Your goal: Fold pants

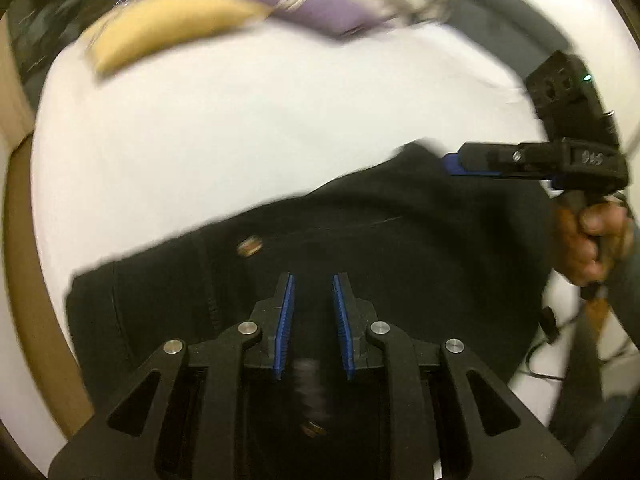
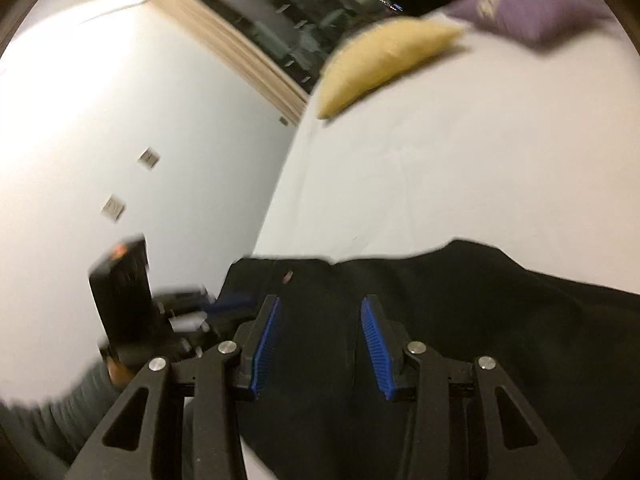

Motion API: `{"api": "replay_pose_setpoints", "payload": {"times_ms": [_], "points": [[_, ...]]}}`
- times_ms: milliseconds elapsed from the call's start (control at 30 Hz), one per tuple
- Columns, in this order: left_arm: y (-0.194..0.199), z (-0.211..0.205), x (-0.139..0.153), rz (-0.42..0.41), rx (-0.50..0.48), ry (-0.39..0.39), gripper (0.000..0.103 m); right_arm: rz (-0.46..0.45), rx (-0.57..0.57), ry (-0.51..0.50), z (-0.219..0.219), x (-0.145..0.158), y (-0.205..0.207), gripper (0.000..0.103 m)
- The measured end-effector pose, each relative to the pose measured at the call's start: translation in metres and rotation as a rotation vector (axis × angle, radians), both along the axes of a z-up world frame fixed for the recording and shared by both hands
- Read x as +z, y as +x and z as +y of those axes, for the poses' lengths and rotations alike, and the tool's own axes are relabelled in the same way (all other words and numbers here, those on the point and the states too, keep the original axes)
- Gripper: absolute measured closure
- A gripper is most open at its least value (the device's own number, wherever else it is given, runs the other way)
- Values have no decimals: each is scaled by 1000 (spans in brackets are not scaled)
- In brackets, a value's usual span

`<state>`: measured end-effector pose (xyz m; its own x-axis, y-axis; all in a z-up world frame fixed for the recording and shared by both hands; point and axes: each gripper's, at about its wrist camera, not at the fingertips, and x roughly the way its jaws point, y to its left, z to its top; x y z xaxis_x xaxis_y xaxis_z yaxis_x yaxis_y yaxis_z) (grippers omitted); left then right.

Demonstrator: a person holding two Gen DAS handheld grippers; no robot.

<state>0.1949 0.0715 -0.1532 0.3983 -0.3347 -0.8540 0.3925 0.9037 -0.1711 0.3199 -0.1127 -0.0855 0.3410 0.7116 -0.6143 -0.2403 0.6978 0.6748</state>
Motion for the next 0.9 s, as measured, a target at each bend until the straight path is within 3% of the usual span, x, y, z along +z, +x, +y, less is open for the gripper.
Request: {"api": "replay_pose_setpoints", "payload": {"times_ms": [67,133,167,200,267,333,400,433,500,533,633,667,700,733,800,900], "points": [[2,7,-22,7,7,-8,84,85,-40,-54,-4,-30,16,60],[-3,16,-24,-19,9,-47,84,110,-70,-33,-26,-48,21,103],[-5,21,-25,-22,18,-45,84,119,-113,5,-45,-51,19,103],[-7,25,-25,-25,22,-44,84,118,-183,-48,-64,-50,15,103],[-12,34,-21,-35,46,-32,84,116,-306,-131,-98,-45,4,100],[-16,28,-7,-73,67,-14,84,109,-369,-106,-119,-29,-17,94],[-26,12,13,-134,35,-76,84,34,-334,-45,-112,-9,-46,85],[-29,1,18,-149,26,-90,84,13,-297,-16,-105,-4,-55,71],[-31,-25,9,-120,-6,-80,84,-13,-221,37,-86,-2,-72,53],[-31,-36,1,-100,-14,-65,84,-13,-186,51,-77,-8,-79,48],[-25,-55,-37,-9,2,-15,84,79,-242,7,-93,-37,-79,49],[-23,-57,-39,-12,18,-45,84,100,-273,8,-103,-42,-79,57],[-21,-54,-39,-4,43,-62,84,133,-339,9,-130,-46,-82,77],[-19,-53,-38,1,66,-47,84,140,-387,-17,-147,-45,-92,85],[-18,-55,-35,-7,89,2,84,93,-504,-83,-191,-26,-120,82],[-16,-63,-38,-5,92,31,84,34,-666,-49,-252,-6,-160,57]]}}
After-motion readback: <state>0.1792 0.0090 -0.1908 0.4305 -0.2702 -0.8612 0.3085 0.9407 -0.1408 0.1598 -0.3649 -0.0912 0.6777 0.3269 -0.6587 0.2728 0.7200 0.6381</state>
